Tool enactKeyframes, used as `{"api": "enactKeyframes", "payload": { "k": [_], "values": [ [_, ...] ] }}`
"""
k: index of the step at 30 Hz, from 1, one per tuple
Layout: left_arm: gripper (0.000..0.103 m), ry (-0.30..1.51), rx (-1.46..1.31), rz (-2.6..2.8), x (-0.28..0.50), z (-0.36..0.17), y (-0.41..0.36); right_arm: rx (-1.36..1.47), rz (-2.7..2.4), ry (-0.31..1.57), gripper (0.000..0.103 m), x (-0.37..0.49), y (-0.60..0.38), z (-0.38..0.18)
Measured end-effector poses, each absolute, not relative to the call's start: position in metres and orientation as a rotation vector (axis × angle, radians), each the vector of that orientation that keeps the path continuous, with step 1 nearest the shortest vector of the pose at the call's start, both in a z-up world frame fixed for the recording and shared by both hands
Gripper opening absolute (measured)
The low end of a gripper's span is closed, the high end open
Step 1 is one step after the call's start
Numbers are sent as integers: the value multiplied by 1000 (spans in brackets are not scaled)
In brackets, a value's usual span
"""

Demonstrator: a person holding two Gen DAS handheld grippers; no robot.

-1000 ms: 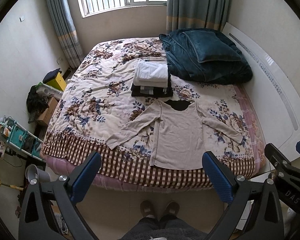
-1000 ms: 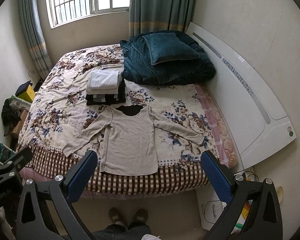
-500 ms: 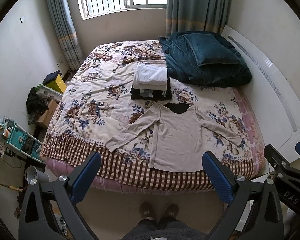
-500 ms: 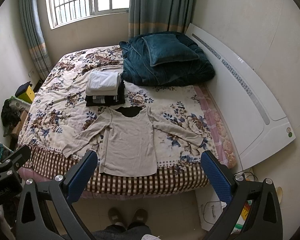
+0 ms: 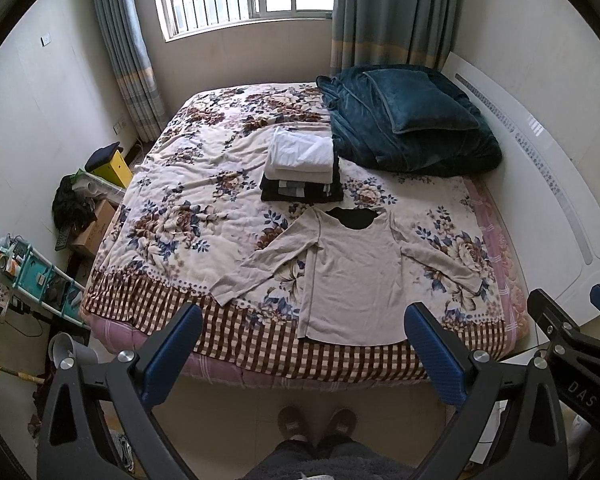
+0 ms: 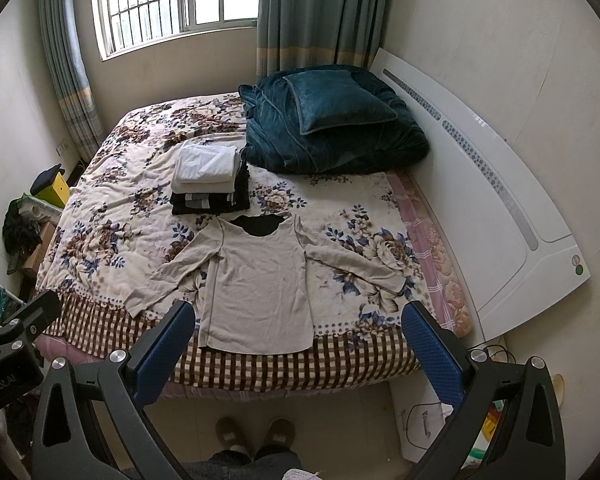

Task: Fold small clothes

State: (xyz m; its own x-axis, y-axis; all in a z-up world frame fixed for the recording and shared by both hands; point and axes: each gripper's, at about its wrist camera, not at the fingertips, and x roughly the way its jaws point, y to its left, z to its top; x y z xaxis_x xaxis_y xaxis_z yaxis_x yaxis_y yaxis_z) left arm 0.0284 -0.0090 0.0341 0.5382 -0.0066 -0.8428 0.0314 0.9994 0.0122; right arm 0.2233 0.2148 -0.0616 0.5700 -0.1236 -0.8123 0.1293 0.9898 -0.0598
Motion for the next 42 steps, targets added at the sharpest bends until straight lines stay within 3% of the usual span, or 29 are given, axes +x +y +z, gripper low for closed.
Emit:
{"api": "enactKeyframes", "payload": {
  "k": [12,19,32,42],
  "values": [
    [103,998,52,-41,39,27,-16,42,-183,971,103,232,199,-65],
    [103,977,110,-29,86,-29,-17,140,-325,1004,103,266,166,-128],
    [103,1139,194,56,236,-205,-97,383,-605,1182,103,395,-10,-357],
    [103,1332,220,157,339,-388,-160,611,-839,1228,103,471,-185,-570]
  ]
}}
